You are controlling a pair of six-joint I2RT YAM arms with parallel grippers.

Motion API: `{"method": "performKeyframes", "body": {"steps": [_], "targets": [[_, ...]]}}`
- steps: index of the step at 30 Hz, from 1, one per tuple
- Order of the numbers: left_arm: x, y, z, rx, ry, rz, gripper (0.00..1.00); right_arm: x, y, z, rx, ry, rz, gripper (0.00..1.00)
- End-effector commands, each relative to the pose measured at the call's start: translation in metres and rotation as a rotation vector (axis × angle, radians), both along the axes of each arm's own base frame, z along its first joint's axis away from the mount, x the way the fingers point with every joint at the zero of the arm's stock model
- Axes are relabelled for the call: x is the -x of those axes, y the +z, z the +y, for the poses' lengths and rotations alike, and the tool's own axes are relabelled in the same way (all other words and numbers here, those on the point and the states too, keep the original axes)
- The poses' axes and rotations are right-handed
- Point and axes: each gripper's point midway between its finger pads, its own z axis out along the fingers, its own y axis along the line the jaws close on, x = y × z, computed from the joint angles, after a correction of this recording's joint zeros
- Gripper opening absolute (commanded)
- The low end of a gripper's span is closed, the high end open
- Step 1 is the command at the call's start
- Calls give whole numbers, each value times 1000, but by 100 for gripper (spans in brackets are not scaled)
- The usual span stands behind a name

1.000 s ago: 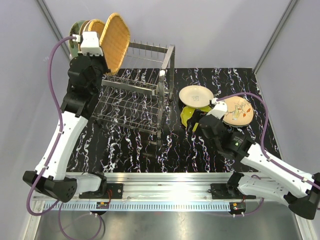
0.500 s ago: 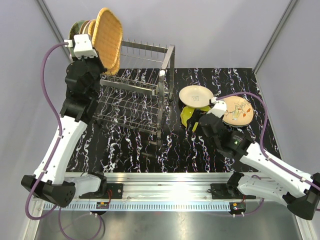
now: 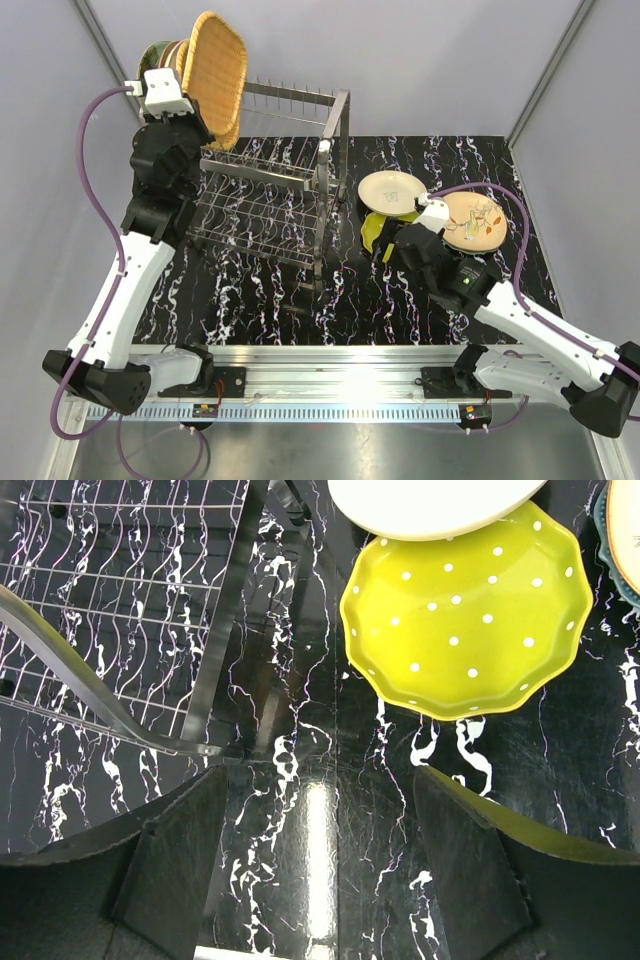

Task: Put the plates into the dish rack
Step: Insert the plate into the dish rack

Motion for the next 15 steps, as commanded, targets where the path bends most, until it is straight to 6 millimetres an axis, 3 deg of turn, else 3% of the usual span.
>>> {"method": "performKeyframes", "body": {"steps": [1,15], "targets": [[8,50,1,99,-19,-196,0,-7,15,5,-43,6,-35,82],[-4,29,-3,91,-14,-156,0,-10,10,6,-41,8,-19,83]]}}
